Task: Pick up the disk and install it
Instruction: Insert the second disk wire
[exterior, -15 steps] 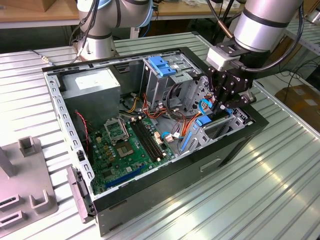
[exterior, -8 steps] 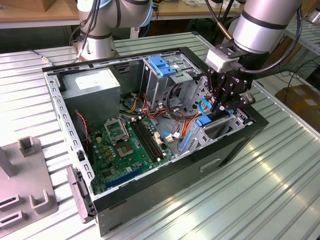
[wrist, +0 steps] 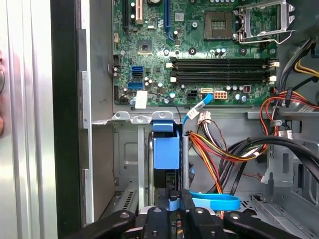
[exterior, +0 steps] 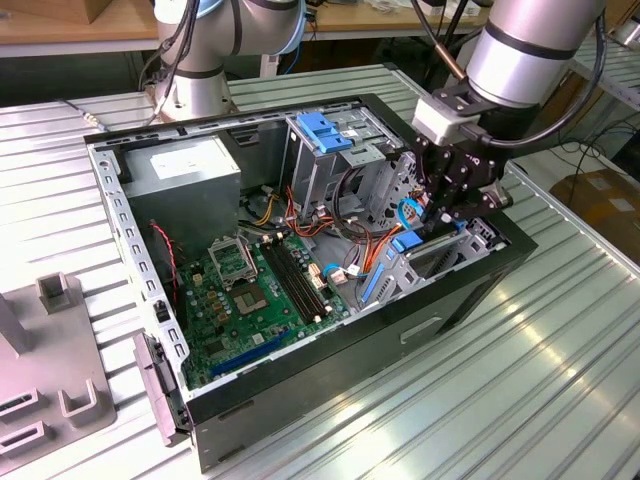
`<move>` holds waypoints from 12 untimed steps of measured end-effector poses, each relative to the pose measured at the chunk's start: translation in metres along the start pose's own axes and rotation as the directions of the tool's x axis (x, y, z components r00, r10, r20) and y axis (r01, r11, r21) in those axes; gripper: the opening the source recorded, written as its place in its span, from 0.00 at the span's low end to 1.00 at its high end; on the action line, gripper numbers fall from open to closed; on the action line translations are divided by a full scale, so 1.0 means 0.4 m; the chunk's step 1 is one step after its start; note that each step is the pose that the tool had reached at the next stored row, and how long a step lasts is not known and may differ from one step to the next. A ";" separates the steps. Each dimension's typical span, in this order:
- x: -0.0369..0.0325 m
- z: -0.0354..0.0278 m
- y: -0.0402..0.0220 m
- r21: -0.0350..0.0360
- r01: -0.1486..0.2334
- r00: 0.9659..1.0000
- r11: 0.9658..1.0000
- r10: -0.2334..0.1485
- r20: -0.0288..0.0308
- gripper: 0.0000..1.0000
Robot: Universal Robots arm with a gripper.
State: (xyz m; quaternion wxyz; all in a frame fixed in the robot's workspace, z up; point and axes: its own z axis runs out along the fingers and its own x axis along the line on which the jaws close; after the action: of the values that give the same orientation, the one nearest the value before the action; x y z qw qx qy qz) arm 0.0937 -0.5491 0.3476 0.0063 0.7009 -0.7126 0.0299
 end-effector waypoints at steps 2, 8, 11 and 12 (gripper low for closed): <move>0.001 -0.015 -0.001 0.000 0.000 1.000 1.000 0.000 0.000 0.24; 0.001 -0.020 -0.001 0.000 0.000 1.000 1.000 0.000 0.000 0.11; 0.001 -0.020 -0.001 0.000 0.000 1.000 1.000 0.000 0.000 0.11; 0.001 -0.020 -0.001 0.000 0.000 1.000 1.000 0.000 0.000 0.11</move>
State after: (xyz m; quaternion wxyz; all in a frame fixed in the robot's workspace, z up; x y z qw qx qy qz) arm 0.0937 -0.5491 0.3556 0.0064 0.7010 -0.7125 0.0300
